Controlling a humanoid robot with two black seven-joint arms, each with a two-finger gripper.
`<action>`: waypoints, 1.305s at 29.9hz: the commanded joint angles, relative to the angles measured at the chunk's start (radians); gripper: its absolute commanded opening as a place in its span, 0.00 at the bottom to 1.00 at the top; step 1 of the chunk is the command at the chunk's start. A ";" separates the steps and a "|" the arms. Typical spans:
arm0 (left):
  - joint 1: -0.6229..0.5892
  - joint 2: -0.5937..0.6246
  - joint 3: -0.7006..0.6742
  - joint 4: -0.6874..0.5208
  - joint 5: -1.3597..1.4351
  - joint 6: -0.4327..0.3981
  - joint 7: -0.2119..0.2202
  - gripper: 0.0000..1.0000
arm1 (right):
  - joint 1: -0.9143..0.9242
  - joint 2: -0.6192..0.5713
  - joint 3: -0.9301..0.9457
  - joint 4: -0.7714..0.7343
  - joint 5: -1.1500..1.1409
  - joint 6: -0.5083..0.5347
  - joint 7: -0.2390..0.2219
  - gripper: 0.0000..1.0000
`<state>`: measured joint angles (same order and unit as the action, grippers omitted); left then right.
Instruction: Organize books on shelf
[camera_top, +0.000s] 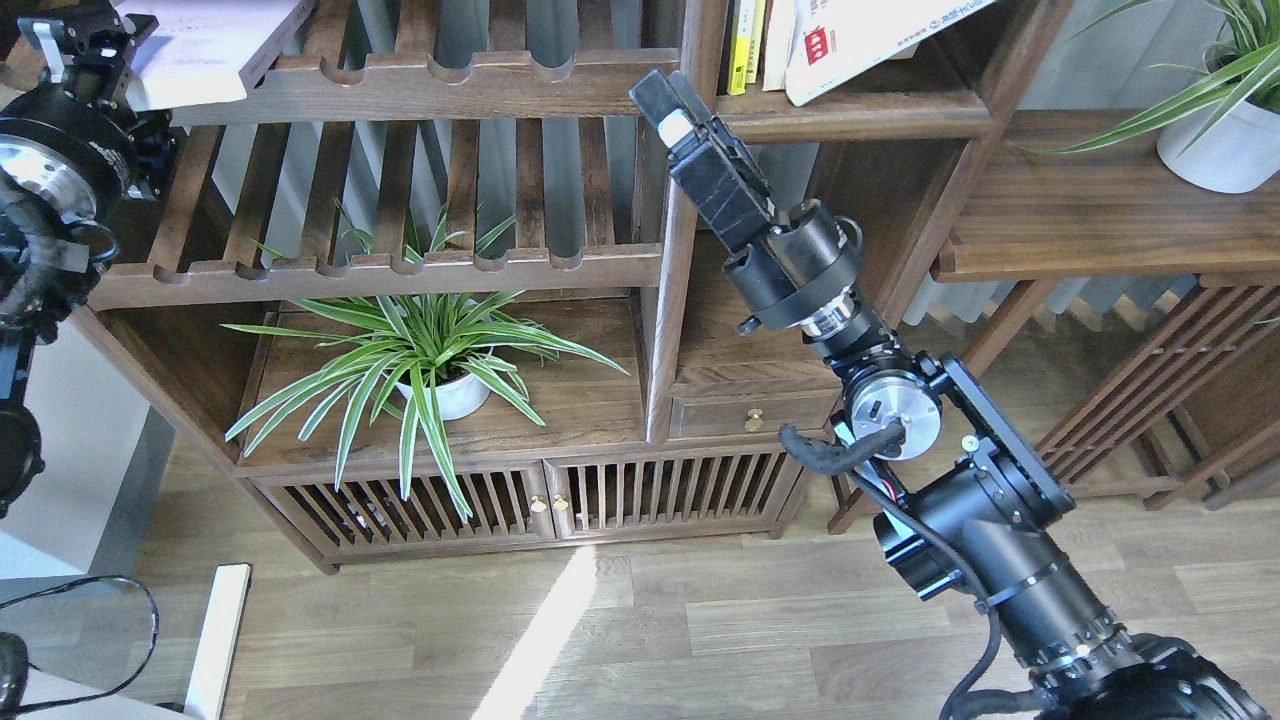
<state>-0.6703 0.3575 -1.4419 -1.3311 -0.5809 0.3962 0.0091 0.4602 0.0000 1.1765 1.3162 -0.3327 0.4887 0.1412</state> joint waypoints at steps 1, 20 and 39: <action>0.002 0.000 -0.003 0.000 -0.001 -0.002 0.000 0.40 | 0.000 0.000 0.000 0.000 0.000 0.000 0.000 0.92; 0.008 -0.006 -0.014 -0.008 -0.001 -0.069 0.000 0.08 | 0.000 0.000 0.000 0.000 0.000 0.000 0.000 0.92; 0.090 0.047 0.034 -0.026 0.016 -0.462 0.037 0.05 | -0.002 0.000 -0.021 -0.009 0.041 0.000 0.000 0.93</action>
<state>-0.6135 0.3872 -1.4296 -1.3531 -0.5683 -0.0096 0.0347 0.4497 -0.0001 1.1552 1.3110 -0.2959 0.4887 0.1409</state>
